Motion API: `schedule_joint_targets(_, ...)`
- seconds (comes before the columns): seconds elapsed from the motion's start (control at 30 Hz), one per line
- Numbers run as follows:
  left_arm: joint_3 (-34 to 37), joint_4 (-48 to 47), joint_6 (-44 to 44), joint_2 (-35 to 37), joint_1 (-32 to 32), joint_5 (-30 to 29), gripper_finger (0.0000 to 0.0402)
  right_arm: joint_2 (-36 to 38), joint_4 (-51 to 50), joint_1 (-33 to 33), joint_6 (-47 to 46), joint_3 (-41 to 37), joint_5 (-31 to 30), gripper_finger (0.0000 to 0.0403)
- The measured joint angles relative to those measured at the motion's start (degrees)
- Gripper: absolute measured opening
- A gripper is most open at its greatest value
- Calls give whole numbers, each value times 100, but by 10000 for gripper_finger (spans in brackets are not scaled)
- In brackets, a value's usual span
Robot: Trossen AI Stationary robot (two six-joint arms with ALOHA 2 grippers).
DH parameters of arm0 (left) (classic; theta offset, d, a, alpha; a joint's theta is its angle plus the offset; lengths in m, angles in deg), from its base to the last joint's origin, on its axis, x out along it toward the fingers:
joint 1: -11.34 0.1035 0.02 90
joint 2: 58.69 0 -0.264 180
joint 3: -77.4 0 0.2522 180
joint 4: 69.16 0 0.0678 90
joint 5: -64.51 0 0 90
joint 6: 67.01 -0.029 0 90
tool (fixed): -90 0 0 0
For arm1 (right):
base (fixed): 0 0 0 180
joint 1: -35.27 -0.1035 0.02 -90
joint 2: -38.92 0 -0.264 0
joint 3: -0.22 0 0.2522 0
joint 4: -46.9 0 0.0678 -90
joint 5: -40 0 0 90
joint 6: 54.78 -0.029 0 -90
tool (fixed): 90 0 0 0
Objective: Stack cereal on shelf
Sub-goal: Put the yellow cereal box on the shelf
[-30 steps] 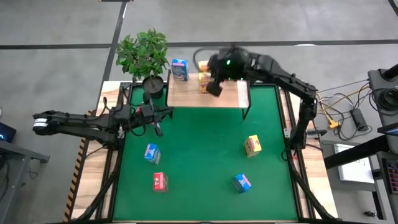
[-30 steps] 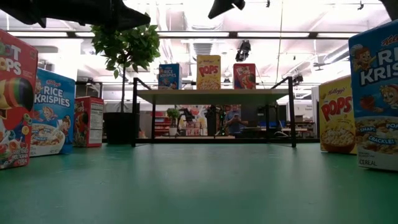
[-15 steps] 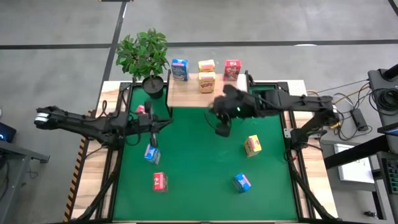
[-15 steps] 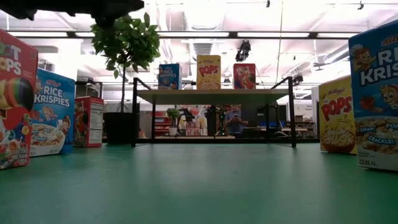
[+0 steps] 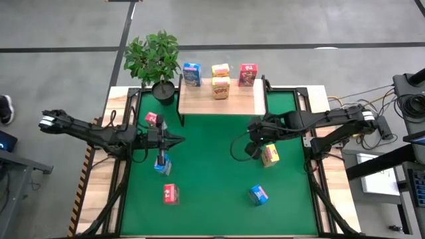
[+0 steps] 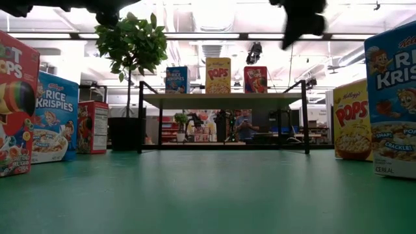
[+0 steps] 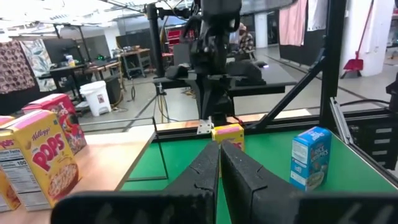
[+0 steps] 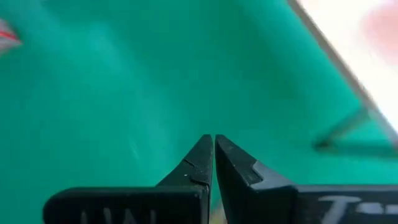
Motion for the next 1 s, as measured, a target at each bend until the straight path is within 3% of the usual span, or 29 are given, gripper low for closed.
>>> schedule_joint_targets(0.17, 0, 0, 0, -7, 1, 0, 0, 251, -596, 0, -1046, -318, 16, 9)
schedule_joint_targets(0.5, 0, 63, 44, -11, 2, 0, 0, 352, -753, 0, -1425, -468, 153, 27)
schedule_joint_targets(0.73, 0, 66, 44, -11, 2, 0, 0, 322, -1288, -30, -2045, -501, 640, 126)
schedule_joint_targets(1.0, 0, 74, -42, -11, 2, -2, 0, 69, -1527, -353, -3021, -690, 735, 253)
